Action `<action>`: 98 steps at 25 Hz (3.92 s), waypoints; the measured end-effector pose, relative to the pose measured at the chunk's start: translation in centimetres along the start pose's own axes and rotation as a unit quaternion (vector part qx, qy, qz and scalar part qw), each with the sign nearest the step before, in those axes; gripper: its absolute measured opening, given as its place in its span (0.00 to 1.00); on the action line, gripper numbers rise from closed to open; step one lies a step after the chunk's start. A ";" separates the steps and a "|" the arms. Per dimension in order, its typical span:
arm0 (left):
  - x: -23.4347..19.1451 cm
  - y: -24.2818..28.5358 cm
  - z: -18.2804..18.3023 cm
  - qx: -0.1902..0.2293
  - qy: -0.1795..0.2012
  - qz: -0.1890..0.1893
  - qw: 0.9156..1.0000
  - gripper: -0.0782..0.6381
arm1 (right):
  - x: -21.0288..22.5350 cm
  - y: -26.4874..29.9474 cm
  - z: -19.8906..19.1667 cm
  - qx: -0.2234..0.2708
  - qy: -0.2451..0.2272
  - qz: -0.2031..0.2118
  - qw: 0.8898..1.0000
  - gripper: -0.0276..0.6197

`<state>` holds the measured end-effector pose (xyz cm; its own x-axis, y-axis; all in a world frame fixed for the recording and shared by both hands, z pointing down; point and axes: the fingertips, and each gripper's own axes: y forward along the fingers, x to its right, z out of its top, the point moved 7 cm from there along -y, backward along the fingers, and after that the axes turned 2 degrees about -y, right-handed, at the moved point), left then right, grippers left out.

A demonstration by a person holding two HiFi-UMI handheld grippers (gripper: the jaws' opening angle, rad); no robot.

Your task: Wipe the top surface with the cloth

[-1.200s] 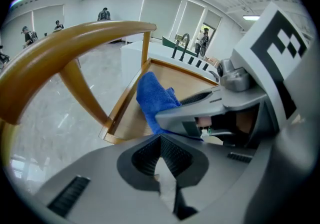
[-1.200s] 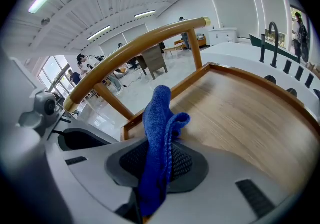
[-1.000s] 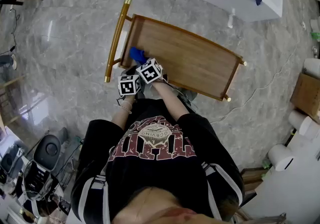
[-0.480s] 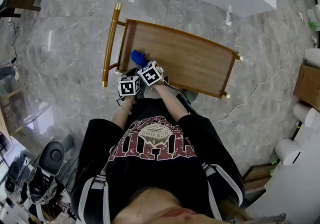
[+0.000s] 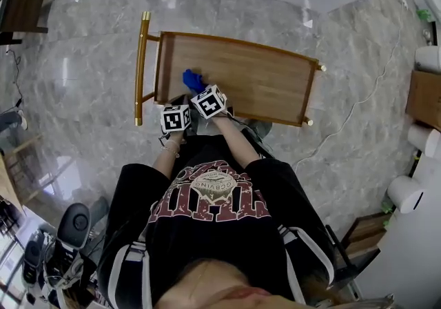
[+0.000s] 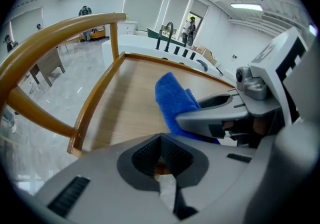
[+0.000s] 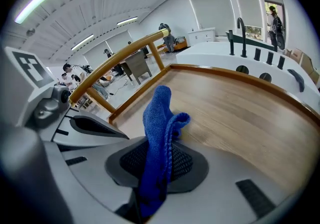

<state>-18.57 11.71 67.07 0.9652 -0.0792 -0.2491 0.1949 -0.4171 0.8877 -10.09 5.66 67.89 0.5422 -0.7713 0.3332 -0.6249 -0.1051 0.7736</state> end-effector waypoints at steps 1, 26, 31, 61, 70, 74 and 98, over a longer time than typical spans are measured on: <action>0.2 0.1 0.1 -0.002 0.003 -0.002 1.000 0.18 | 0.2 -0.3 -0.2 0.000 0.002 -0.004 1.000 0.18; 6.1 2.6 1.8 -0.021 0.081 -0.056 0.995 0.18 | 3.9 -4.6 -4.0 0.018 0.057 -0.054 0.997 0.18; 7.5 3.2 1.8 -0.029 0.101 -0.070 0.992 0.18 | 4.7 -5.7 -5.1 0.024 0.073 -0.068 0.995 0.18; 15.8 4.9 1.0 -0.057 0.206 -0.133 0.968 0.18 | 8.7 -11.8 -10.5 0.035 0.134 -0.128 0.982 0.18; 16.8 5.5 1.0 -0.066 0.217 -0.141 0.964 0.18 | 10.4 -13.1 -12.3 0.045 0.166 -0.142 0.975 0.18; 17.8 5.9 0.8 -0.072 0.226 -0.145 0.961 0.18 | 10.6 -13.5 -12.5 0.046 0.169 -0.146 0.974 0.18; 21.2 7.2 0.6 -0.086 0.267 -0.158 0.947 0.18 | 13.9 -17.7 -16.9 0.047 0.217 -0.204 0.953 0.18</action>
<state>3.20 6.44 67.98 0.7957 0.5131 -0.3218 0.4693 -0.1863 0.8632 18.00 7.37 67.90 0.9195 -0.3237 0.2230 -0.3491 -0.4121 0.8416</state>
